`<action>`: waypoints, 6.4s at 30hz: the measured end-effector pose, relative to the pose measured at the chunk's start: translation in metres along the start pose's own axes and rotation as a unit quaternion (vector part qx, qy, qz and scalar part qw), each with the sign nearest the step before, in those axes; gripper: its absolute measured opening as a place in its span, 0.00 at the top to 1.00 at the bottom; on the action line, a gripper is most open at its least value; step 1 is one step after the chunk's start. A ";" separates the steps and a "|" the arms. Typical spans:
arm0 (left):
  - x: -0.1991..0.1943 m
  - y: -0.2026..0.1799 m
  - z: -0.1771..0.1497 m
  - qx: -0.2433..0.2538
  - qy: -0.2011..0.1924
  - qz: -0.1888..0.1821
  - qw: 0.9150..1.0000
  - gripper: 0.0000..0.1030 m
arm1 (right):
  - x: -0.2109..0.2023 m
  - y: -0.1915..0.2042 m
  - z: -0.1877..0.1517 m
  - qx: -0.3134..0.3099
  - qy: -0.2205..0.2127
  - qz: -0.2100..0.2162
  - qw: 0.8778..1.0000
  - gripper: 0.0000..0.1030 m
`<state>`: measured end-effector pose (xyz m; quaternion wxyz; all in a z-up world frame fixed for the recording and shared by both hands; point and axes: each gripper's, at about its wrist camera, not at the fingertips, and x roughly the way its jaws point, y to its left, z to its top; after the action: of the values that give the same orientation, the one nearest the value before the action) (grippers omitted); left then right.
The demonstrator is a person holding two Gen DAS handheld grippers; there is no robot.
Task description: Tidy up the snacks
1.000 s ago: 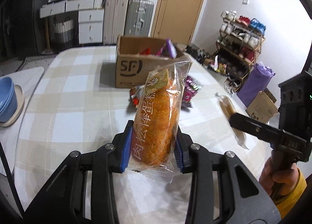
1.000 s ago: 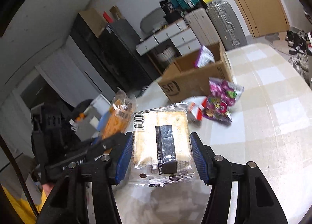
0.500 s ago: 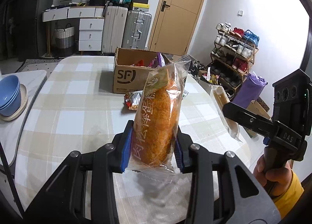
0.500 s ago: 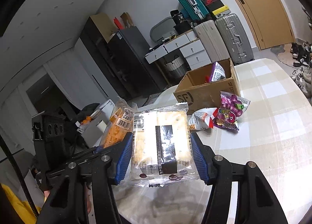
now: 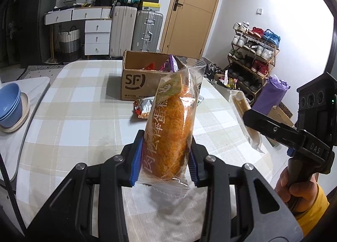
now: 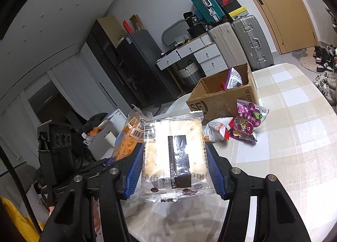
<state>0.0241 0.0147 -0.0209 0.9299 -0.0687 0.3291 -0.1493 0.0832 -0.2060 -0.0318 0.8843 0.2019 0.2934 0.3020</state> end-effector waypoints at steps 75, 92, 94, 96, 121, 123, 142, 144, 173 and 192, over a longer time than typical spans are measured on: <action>0.328 0.095 0.243 -0.013 0.114 0.026 0.993 0.65 | 0.246 -0.099 0.222 -0.014 0.125 -0.078 0.989 0.43; 0.290 0.100 0.233 -0.024 0.105 0.034 0.994 0.57 | 0.267 -0.094 0.213 -0.039 0.152 -0.117 0.981 0.43; 0.289 0.101 0.232 -0.026 0.106 0.036 0.993 0.57 | 0.267 -0.094 0.213 -0.036 0.147 -0.118 0.981 0.42; 0.286 0.101 0.230 -0.027 0.106 0.037 0.993 0.57 | 0.264 -0.093 0.213 -0.036 0.143 -0.122 0.981 0.40; 0.199 0.044 0.212 0.004 0.070 0.049 0.996 0.47 | 0.139 -0.023 0.210 -0.091 0.050 -0.099 0.990 0.32; 0.184 0.032 0.211 0.015 0.060 0.049 0.997 0.46 | 0.124 -0.016 0.207 -0.097 0.038 -0.098 0.990 0.32; 0.019 -0.043 0.167 0.050 -0.086 0.038 0.994 0.14 | -0.055 0.070 0.114 -0.196 -0.130 -0.093 0.967 0.01; 0.000 -0.046 0.158 0.048 -0.102 0.035 0.993 0.07 | -0.066 0.076 0.103 -0.202 -0.132 -0.100 0.965 0.01; -0.011 0.000 0.008 -0.010 -0.066 0.093 0.993 0.00 | -0.059 0.036 -0.015 -0.101 -0.090 -0.093 0.986 0.01; 0.178 0.048 0.033 -0.043 0.056 0.093 0.993 0.00 | 0.050 -0.071 0.012 -0.024 0.008 -0.118 0.993 0.01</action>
<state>0.1877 0.0037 -0.1110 0.9162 -0.0691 0.3915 -0.0511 0.1527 -0.2283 -0.0803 0.9159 0.1423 0.3149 0.2042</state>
